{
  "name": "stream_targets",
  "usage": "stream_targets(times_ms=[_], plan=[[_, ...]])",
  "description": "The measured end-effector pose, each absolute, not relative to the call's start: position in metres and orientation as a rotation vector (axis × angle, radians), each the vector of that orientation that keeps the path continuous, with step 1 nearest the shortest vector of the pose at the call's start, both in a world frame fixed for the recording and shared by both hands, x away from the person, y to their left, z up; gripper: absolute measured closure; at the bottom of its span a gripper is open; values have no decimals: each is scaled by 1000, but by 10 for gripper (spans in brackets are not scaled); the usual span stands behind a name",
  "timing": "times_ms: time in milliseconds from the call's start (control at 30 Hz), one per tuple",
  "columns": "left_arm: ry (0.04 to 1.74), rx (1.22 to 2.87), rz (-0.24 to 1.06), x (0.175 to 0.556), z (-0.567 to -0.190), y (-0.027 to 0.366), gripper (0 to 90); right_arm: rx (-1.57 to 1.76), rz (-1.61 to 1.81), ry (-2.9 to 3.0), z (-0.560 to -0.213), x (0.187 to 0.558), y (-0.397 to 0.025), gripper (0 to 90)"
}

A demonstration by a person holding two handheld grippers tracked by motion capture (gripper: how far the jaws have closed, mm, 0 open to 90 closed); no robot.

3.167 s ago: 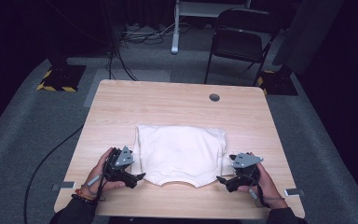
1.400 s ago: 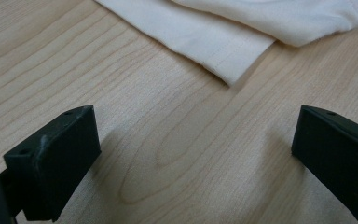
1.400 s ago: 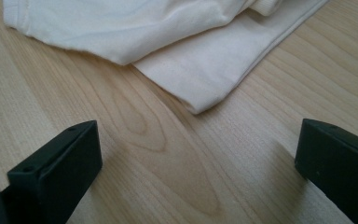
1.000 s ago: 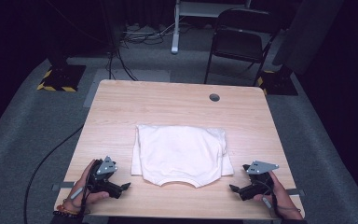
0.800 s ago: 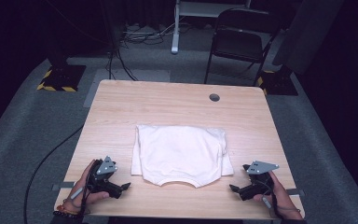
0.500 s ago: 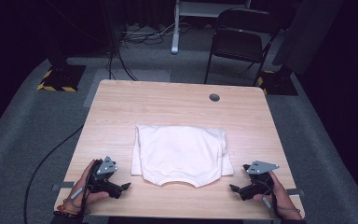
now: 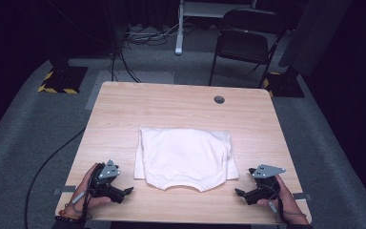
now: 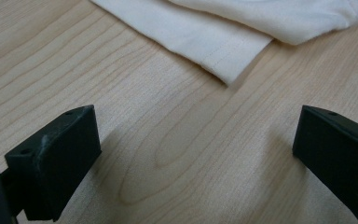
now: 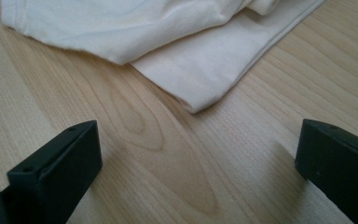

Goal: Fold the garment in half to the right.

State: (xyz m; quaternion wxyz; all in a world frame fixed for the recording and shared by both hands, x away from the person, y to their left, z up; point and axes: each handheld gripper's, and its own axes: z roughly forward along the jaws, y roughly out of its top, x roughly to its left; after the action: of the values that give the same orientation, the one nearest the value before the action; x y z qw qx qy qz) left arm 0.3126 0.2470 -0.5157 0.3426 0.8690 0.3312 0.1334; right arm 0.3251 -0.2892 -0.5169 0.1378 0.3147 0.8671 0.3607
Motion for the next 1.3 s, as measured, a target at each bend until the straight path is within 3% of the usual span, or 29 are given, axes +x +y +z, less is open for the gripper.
stream_targets(times_ms=[1300], plan=[[915, 2209, 329, 338, -500, 243, 40, 776, 1063, 2473, -498, 317, -258, 38]])
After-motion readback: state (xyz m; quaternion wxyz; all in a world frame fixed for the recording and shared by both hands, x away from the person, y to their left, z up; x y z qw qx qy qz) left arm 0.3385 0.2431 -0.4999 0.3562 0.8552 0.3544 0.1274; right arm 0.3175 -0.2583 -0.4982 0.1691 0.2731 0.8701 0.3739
